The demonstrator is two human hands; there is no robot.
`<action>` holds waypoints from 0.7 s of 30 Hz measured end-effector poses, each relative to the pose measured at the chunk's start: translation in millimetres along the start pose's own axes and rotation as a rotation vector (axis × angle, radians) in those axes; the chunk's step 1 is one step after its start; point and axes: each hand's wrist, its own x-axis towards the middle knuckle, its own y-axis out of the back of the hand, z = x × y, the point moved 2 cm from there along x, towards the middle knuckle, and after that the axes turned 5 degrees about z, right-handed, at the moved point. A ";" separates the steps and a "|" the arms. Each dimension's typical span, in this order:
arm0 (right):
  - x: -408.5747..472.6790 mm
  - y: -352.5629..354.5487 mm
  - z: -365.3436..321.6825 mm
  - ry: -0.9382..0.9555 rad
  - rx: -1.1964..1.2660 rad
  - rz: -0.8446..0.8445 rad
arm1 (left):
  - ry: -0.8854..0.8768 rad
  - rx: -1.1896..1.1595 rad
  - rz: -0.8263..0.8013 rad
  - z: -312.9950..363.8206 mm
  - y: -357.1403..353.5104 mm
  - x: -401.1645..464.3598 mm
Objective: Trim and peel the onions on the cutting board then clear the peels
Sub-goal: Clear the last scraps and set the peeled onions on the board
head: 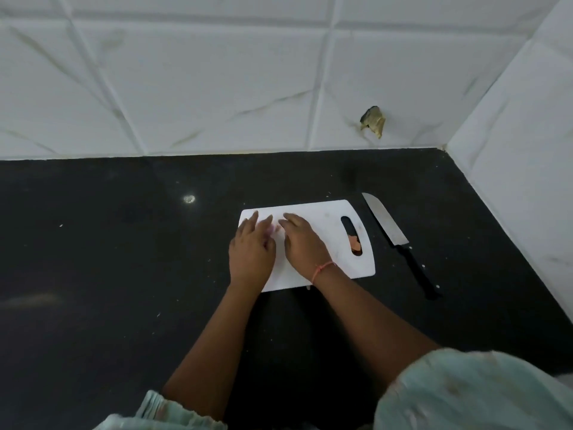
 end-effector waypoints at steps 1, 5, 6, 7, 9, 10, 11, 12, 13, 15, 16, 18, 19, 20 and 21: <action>6.7 -5.1 1.2 0.027 -0.021 -0.048 | 0.010 0.010 0.013 -0.8 -3.7 0.7; -3.5 -3.5 8.9 0.152 -0.004 -0.054 | 0.026 0.009 0.151 -0.7 -13.6 -1.1; -15.0 -1.1 14.1 0.181 0.006 -0.062 | 0.029 0.023 0.179 -0.6 -17.3 -1.7; -27.5 2.9 18.1 0.225 0.011 -0.063 | 0.033 0.034 0.204 0.0 -16.7 -1.1; -54.7 13.1 31.8 0.314 0.007 -0.062 | 0.029 0.048 0.227 1.5 -16.3 0.0; -64.6 19.2 39.2 0.349 0.008 -0.064 | 0.021 0.050 0.235 2.0 -15.7 0.8; -71.4 26.5 46.2 0.344 0.035 -0.068 | 0.014 0.051 0.242 2.8 -15.9 1.2; -73.4 33.5 52.7 0.303 0.084 -0.049 | 0.011 0.054 0.250 3.1 -15.6 1.6; -72.8 41.4 58.4 0.236 0.144 0.001 | 0.009 0.060 0.254 3.7 -16.0 1.4; -63.7 48.8 73.1 0.074 0.204 0.175 | 0.011 0.066 0.267 3.3 -16.4 0.9; -58.8 48.1 80.4 0.011 0.195 0.230 | 0.015 0.063 0.271 3.2 -17.1 0.5; -55.8 35.9 81.1 -0.064 0.174 0.165 | 0.035 0.044 0.261 3.0 -17.4 0.1; -59.6 25.8 74.1 -0.039 0.174 0.069 | 0.057 0.031 0.256 2.5 -17.7 0.4; -65.9 16.4 62.8 0.040 0.179 -0.024 | 0.082 0.015 0.253 1.0 -17.8 1.1; -74.5 11.0 50.1 0.133 0.205 -0.101 | 0.105 -0.001 0.247 -0.7 -18.3 1.4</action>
